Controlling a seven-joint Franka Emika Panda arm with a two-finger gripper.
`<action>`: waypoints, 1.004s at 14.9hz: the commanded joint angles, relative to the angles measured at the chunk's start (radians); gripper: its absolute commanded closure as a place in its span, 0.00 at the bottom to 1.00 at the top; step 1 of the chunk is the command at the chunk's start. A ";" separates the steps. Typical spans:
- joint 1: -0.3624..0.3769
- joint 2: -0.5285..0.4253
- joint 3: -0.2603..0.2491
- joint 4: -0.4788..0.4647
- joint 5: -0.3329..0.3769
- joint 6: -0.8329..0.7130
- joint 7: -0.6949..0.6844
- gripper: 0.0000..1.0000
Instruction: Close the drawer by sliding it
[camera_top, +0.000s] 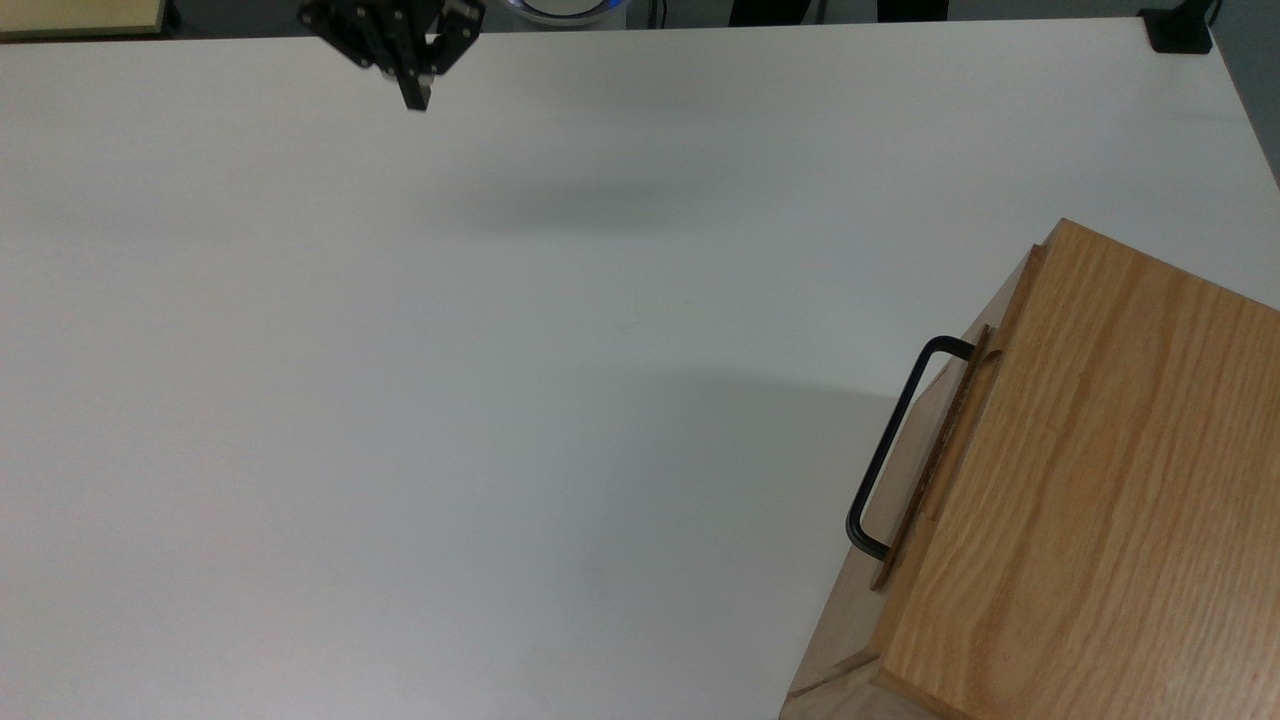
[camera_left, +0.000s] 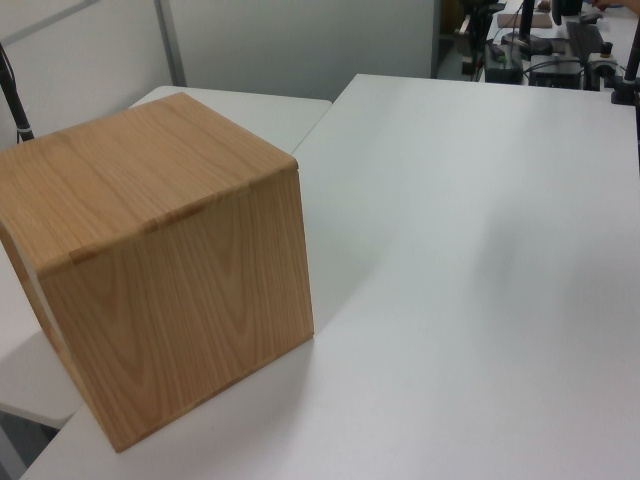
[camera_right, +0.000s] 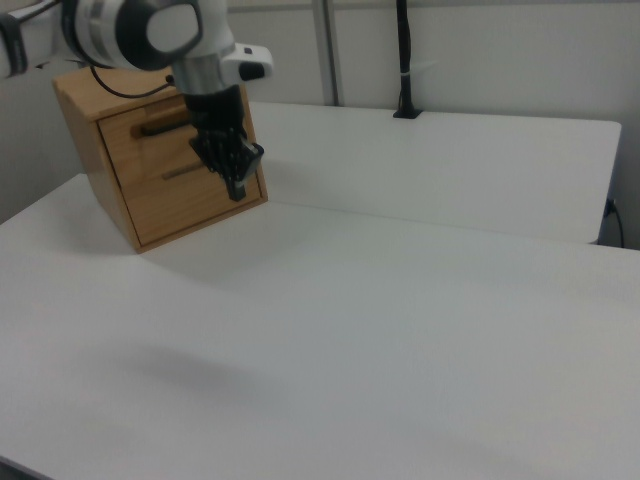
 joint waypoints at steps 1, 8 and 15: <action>0.090 -0.067 -0.049 -0.043 -0.055 -0.046 0.048 0.74; 0.151 -0.059 -0.069 -0.043 -0.077 -0.081 0.034 0.00; 0.151 -0.053 -0.068 -0.040 -0.074 -0.083 0.034 0.00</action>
